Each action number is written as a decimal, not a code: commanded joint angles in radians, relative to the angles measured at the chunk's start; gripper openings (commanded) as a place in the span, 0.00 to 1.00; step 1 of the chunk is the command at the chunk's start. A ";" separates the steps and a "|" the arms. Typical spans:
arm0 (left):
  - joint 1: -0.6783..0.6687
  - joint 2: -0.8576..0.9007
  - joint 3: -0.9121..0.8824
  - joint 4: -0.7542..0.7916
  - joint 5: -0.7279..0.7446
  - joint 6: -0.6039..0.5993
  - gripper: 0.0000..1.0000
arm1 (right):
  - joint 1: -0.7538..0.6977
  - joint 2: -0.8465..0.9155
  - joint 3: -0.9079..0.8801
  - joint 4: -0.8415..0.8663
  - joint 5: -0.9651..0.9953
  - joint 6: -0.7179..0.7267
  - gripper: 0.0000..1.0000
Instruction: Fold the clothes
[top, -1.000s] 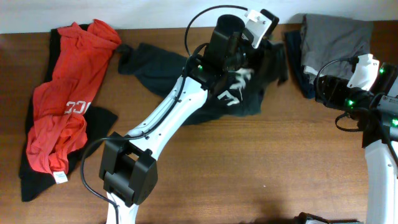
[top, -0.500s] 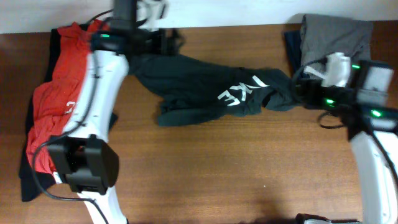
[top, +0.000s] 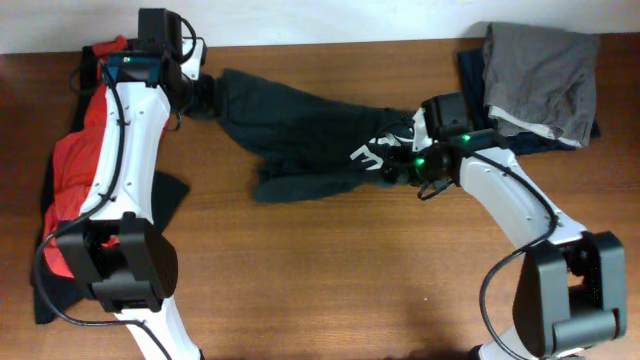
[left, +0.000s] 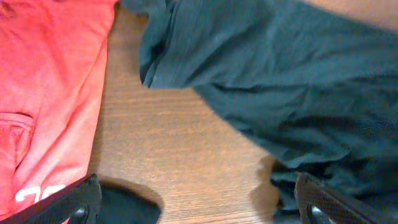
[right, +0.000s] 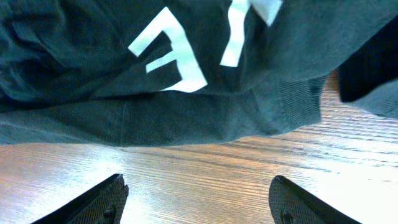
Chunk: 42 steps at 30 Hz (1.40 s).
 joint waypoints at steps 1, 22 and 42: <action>0.004 0.011 -0.055 0.034 -0.033 0.076 0.99 | 0.013 0.002 0.015 0.000 0.024 0.035 0.72; 0.009 0.135 -0.063 0.138 -0.067 0.102 0.99 | 0.079 0.253 0.011 0.162 0.121 0.094 0.66; 0.009 0.131 -0.038 0.054 -0.061 0.101 0.99 | 0.009 -0.051 0.097 0.014 0.135 -0.001 0.04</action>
